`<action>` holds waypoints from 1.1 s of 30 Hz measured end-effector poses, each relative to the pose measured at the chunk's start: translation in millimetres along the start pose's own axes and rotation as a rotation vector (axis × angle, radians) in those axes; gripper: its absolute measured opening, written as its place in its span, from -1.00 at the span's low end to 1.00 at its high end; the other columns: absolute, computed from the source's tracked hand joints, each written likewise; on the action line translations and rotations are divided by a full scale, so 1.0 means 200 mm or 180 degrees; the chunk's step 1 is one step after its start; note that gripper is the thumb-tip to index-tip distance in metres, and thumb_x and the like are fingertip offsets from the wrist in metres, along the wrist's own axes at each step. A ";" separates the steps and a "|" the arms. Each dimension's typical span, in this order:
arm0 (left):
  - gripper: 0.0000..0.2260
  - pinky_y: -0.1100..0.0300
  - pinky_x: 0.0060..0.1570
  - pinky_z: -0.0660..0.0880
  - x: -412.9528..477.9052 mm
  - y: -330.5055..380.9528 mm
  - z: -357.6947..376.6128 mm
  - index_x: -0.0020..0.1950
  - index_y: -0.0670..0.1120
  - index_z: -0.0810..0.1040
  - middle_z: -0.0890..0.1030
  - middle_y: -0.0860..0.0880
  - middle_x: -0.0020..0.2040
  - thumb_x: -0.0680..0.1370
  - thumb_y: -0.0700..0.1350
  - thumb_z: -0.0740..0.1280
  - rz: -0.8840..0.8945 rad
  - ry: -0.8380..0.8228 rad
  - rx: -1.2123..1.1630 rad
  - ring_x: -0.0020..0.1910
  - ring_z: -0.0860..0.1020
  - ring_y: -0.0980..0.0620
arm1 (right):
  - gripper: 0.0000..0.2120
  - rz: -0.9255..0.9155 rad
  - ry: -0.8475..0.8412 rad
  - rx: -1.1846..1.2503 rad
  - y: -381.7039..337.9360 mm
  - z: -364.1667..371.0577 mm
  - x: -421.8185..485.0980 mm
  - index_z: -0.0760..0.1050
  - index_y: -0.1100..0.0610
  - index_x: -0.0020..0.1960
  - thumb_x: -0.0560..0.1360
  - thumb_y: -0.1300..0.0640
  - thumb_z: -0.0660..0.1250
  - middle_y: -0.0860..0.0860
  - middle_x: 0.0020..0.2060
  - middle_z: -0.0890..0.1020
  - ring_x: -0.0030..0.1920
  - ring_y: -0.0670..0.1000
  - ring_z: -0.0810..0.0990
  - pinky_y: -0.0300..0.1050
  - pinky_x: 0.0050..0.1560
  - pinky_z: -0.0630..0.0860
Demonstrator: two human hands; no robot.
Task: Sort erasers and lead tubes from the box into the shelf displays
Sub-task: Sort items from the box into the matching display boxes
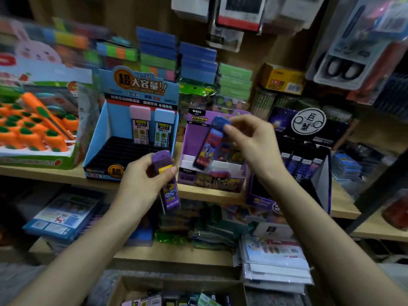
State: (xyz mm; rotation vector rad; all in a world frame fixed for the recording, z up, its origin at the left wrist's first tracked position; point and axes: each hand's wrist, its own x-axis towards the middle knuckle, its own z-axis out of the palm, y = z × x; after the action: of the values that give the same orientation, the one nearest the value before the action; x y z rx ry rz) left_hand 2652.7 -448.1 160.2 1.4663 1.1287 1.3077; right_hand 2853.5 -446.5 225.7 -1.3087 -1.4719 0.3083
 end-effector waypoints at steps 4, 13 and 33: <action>-0.84 0.19 -0.12 0.54 0.02 -0.01 -0.04 -0.16 0.07 0.60 0.67 0.13 -0.24 0.43 -0.21 0.44 0.0046 -0.0140 -0.0029 -0.18 0.62 0.16 | -0.91 -0.0492 0.0079 -0.0864 0.04 0.02 0.12 0.59 0.18 -0.02 0.49 0.20 0.36 -0.01 -0.19 0.63 -0.18 -0.06 0.57 -0.15 -0.08 0.50; -0.84 0.25 -0.08 0.48 0.02 0.00 -0.07 -0.15 0.02 0.58 0.65 0.07 -0.20 0.41 -0.22 0.46 0.0034 -0.0111 -0.0207 -0.14 0.59 0.12 | -0.87 -0.0594 -0.0067 -0.1235 0.08 0.05 0.13 0.60 0.23 -0.01 0.48 0.19 0.37 0.06 -0.13 0.66 -0.16 -0.07 0.52 -0.34 -0.15 0.32; -0.81 0.34 -0.06 0.50 0.46 0.22 0.10 -0.03 0.02 0.53 0.66 0.07 -0.13 0.52 -0.28 0.32 0.0895 -0.0799 -0.0662 -0.10 0.61 0.20 | -0.83 -0.0558 -0.0303 -0.1387 0.16 0.07 0.12 0.60 0.21 0.05 0.50 0.15 0.35 0.14 -0.08 0.67 -0.03 0.14 0.60 -0.01 0.03 0.48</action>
State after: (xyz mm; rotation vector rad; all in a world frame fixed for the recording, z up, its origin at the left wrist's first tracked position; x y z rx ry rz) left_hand 2681.2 -370.1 222.0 1.6181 0.6215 1.3386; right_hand 2864.8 -408.9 208.4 -1.5060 -1.7881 -0.0732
